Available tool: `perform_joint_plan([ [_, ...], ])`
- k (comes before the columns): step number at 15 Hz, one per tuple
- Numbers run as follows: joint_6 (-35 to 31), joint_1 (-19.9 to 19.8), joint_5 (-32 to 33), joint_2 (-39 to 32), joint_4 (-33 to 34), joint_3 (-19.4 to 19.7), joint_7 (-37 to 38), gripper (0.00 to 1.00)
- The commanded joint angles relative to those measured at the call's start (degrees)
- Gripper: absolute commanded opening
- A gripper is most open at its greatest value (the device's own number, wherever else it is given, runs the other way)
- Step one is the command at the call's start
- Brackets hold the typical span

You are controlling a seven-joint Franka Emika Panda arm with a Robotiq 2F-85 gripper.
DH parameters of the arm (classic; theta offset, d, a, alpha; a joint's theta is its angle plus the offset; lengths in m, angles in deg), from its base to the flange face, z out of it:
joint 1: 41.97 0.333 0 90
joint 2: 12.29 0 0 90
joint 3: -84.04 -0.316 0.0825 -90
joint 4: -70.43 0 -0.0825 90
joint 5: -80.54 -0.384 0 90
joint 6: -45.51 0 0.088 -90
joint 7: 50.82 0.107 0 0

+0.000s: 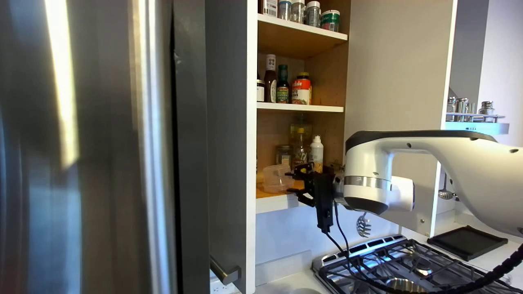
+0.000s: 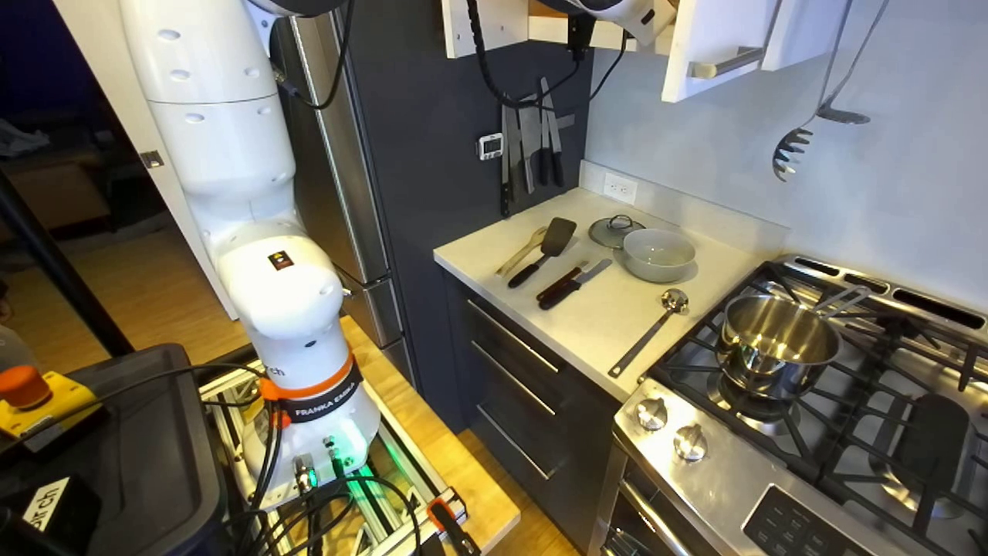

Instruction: Flip the clear bowl in the bottom of the cupboard shelf anticlockwise to position it upright

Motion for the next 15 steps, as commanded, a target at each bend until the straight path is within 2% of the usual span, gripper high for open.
perform_joint_plan([
  [1, 0.95, -0.58, -1.65, -0.61, 0.87, 0.45, -1.63, 0.27],
  [4, 0.90, -0.77, -1.68, -0.64, 1.08, 0.60, -1.87, 0.05],
  [10, 0.78, -0.93, -1.63, -0.49, 1.73, 0.87, -2.55, 0.06],
  [15, 1.42, -0.94, 3.25, 2.02, 1.50, 1.04, -5.01, 0.06],
])
